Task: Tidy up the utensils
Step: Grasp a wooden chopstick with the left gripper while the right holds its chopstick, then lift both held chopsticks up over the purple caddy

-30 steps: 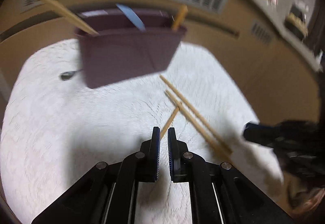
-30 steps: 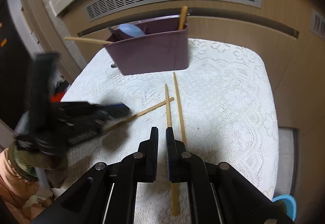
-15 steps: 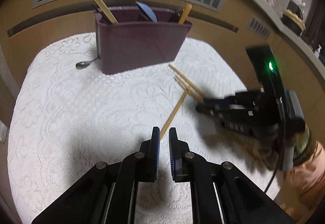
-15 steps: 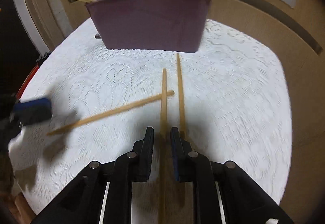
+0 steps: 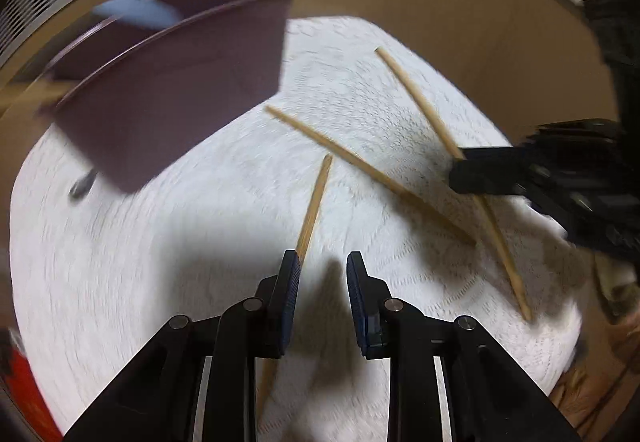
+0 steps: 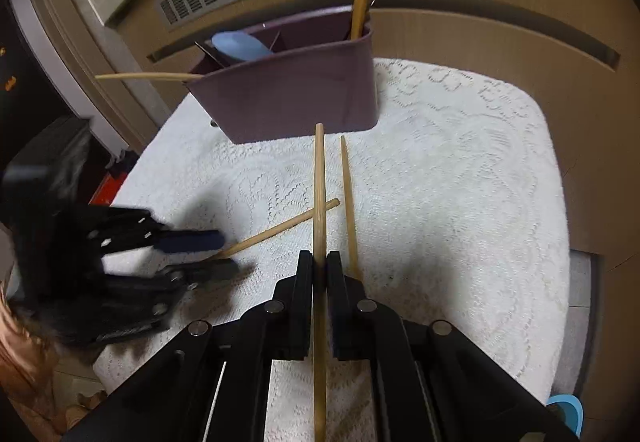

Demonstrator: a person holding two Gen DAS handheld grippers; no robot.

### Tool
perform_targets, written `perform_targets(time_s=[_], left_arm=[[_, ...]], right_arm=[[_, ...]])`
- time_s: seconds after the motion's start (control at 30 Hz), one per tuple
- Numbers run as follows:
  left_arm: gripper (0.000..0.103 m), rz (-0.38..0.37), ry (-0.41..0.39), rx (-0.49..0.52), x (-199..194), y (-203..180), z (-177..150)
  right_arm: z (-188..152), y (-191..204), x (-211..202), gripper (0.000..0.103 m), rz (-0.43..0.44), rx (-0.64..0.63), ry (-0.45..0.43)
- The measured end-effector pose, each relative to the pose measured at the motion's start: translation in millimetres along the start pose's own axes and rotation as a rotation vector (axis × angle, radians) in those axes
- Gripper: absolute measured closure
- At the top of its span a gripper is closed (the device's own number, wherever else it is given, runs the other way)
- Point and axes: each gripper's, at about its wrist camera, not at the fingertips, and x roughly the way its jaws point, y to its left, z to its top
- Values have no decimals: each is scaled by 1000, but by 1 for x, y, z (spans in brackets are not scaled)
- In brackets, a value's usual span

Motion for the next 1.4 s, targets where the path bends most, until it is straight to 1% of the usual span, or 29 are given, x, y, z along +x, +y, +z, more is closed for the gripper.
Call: perform_targets(time_s=[0.07,0.13,0.17,0.2,0.27,0.33,0.43,0.47,0.5,0.53,0.67,0.73,0.8,0.93,0.97,1.07,1.1,1.17,1.2,1.23,1.27,1.33,1.37,1.4], left_arm=[[79,28,68,25,15,-1,13],[80,39,129,34,30,-2,18],[80,39,118,39,30,-2,20],[80,38,134,39,32,-3,22],[79,20,158,-3,35,1,26],[79,31,169,-6,36,0,27],[80,71,140,-21,35,-4,23],[88,75,121,-31,33,-4,20],[93,74,104,-42,31,-5,18],[97,87,86,-50,28,-7,15],[98,100,0,-90,15,-7,0],[98,86,-59,-142,2,-1,-12],[98,59,-145,-201,-19,4,-23],[97,17,-300,-283,-63,6,-49],[97,8,-329,-294,-74,6,-54],[97,17,-417,-305,-106,4,-52],[97,17,-469,-307,-127,4,-52],[97,14,-547,-302,-153,0,-41],[97,19,-622,-289,-180,-1,-35],[97,28,-667,-280,-196,-1,-30],[97,53,-756,-254,-224,-2,-21],[97,98,-873,-216,-256,-1,-7],[97,122,-946,-191,-275,0,5],[97,131,-987,-185,-286,1,13]], right_arm=[[-3,-2,-3,96,3,4,-6],[-6,-5,-4,96,5,13,-10],[-8,-8,-6,96,7,18,-12],[-10,-10,-7,96,9,24,-14],[-13,-12,-8,96,4,28,-19],[-14,-12,-7,96,5,28,-24],[-14,-9,-9,96,14,37,-40],[-15,-8,-10,96,16,38,-45],[-15,-7,-13,96,16,41,-51],[-16,-6,-15,96,17,40,-54],[-19,0,-28,96,4,30,-75],[-21,1,-33,96,-5,28,-84],[-22,3,-38,96,-10,30,-92],[-27,10,-42,96,-17,28,-101],[-27,12,-43,96,-17,24,-103],[-26,21,-55,96,4,13,-131],[-25,23,-60,96,7,8,-146],[-16,32,-82,96,21,-7,-212],[-11,36,-93,96,22,-16,-243],[-3,42,-109,96,21,-36,-291],[10,50,-128,96,16,-68,-349],[33,62,-157,96,-8,-115,-442],[49,68,-172,96,-28,-141,-495],[62,73,-182,96,-46,-156,-537]])
